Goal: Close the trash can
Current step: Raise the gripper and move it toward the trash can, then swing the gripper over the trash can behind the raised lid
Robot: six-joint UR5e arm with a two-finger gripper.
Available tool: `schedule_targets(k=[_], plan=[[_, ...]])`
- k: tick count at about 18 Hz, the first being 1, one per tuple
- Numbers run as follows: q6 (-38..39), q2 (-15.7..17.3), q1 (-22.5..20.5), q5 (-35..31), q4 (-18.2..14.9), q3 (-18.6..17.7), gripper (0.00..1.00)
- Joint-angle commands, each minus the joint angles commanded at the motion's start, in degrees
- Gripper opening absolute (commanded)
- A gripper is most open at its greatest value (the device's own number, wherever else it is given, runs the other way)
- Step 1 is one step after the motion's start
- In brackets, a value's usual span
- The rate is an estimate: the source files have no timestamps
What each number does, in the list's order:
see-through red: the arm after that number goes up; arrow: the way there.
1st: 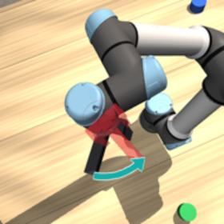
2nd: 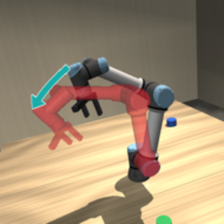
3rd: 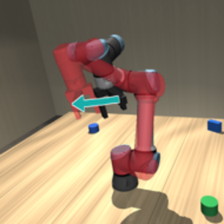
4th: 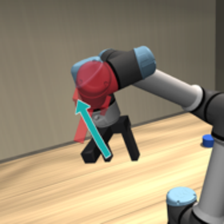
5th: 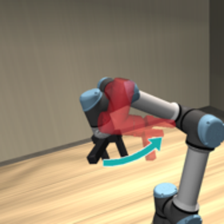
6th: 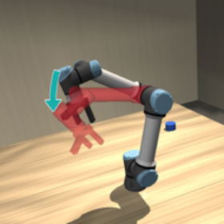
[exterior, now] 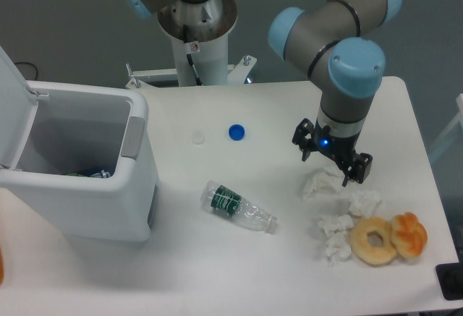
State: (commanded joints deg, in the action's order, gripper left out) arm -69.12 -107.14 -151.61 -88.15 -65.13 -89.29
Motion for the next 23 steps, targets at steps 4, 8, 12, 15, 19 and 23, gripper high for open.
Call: schedule_targets(k=[4, 8, 12, 15, 19, 23], plan=[[3.46, 0.27, 0.44, 0.35, 0.00, -0.09, 1.00], [9.68, 4.04, 0.79, 6.41, 0.00, 0.26, 1.00], [15.74, 7.82, 3.60, 6.68, -0.70, 0.26, 1.00], [25.58, 9.75, 5.80, 10.10, -0.61, 0.79, 1.00], [32.71, 12.75, 8.69, 13.00, -1.49, 0.79, 1.00], [42.64, 16.17, 10.28, 16.78, -1.23, 1.05, 1.00]])
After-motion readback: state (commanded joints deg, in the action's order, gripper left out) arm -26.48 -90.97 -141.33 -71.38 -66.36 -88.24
